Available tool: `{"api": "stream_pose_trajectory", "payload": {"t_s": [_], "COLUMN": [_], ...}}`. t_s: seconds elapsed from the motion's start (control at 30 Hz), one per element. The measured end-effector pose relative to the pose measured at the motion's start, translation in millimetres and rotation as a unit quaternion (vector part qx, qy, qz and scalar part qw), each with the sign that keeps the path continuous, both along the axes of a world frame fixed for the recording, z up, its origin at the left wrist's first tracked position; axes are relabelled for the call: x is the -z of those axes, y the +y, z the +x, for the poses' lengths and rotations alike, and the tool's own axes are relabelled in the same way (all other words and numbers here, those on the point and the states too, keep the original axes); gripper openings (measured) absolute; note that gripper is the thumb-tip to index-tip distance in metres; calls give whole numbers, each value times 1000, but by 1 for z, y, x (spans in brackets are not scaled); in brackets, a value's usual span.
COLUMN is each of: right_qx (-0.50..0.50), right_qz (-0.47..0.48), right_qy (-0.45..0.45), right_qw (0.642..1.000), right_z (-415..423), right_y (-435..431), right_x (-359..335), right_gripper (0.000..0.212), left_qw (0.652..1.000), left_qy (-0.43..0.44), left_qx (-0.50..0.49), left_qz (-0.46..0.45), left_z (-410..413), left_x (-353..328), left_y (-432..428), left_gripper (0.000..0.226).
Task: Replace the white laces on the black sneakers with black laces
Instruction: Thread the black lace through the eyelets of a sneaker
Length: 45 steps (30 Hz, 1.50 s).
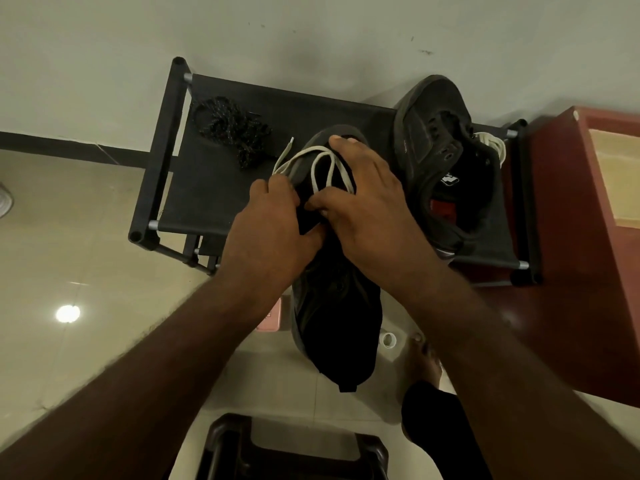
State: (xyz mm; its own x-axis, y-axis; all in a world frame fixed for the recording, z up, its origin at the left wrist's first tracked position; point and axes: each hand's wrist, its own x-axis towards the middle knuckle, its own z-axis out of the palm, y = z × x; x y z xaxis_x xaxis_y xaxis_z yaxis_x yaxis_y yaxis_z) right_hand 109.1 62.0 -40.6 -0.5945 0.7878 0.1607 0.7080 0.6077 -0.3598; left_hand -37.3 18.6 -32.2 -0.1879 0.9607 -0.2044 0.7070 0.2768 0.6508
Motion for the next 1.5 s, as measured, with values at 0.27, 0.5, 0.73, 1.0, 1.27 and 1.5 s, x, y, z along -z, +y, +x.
{"api": "stream_pose_trajectory", "payload": {"t_s": [0.27,0.5,0.73,1.0,1.27,1.5], "right_qx": [15,32,258,35,144,235], "right_qz": [-14,-3,-53,-14,-48,-112], "right_qy": [5,31,318,73,232,290], "right_qw": [1000,999,911,997,961,921], "right_z": [-1,-3,7,1,-1,2], "right_y": [1,1,9,-2,1,1], "right_x": [-1,2,-7,-2,-3,-17], "right_gripper": [19,14,18,33,6,26], "left_qw": [1000,1000,1000,1000,1000,1000], "left_qy": [1,0,6,7,-3,15], "left_qx": [1,-1,3,5,4,1], "left_qz": [-1,2,5,0,3,-3], "left_z": [-1,-1,-2,-3,-4,-2], "left_x": [2,1,-2,-1,0,-1], "left_y": [0,-1,-4,-2,-2,-1], "left_gripper": [47,48,48,43,48,48]}}
